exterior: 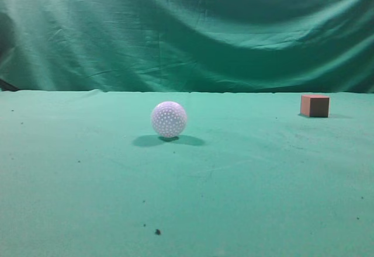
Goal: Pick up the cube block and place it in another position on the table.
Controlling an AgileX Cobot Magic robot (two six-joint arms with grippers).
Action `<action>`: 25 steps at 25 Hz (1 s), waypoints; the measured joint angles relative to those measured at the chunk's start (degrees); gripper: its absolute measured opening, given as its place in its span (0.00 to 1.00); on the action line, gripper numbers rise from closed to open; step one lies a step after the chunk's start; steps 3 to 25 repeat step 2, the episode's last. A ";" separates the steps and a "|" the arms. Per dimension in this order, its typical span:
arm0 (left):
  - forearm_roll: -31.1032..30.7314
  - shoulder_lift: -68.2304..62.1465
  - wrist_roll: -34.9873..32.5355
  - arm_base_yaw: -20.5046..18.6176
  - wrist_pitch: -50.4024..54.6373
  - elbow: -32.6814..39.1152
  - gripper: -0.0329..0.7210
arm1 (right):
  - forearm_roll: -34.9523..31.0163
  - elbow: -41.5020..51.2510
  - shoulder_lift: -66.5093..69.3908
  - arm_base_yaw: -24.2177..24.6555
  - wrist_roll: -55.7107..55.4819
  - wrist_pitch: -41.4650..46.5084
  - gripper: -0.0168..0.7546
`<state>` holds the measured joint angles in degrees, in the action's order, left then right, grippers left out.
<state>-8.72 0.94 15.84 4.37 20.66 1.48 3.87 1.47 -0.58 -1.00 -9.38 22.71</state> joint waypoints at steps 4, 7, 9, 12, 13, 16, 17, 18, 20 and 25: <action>0.00 0.00 0.00 0.00 0.00 0.00 0.39 | 0.00 0.00 0.00 0.00 0.00 0.00 0.02; 0.00 0.00 0.00 0.00 0.00 0.00 0.39 | 0.00 0.00 0.00 0.00 0.00 0.00 0.02; 0.00 0.00 0.00 0.00 0.00 0.00 0.39 | 0.00 0.00 0.00 0.00 0.00 0.00 0.02; 0.00 0.00 0.00 0.00 0.00 0.00 0.39 | 0.00 0.00 0.00 0.00 0.00 0.00 0.02; 0.00 0.00 0.00 0.00 0.00 0.00 0.39 | 0.00 0.00 0.00 0.00 0.00 0.00 0.02; 0.00 0.00 0.00 0.00 0.00 0.00 0.39 | 0.00 0.00 0.00 0.00 0.00 0.00 0.02; 0.00 0.00 0.00 0.00 0.00 0.00 0.39 | 0.00 0.00 0.00 0.00 0.00 0.00 0.02; 0.00 0.00 0.00 0.00 0.00 0.00 0.39 | 0.00 0.00 0.00 0.00 0.00 0.00 0.02; 0.00 0.00 0.00 0.00 0.00 0.00 0.39 | 0.00 0.00 0.00 0.00 0.00 0.00 0.02; 0.00 0.00 0.00 0.00 0.00 0.00 0.39 | 0.00 0.00 0.00 0.00 0.00 0.00 0.02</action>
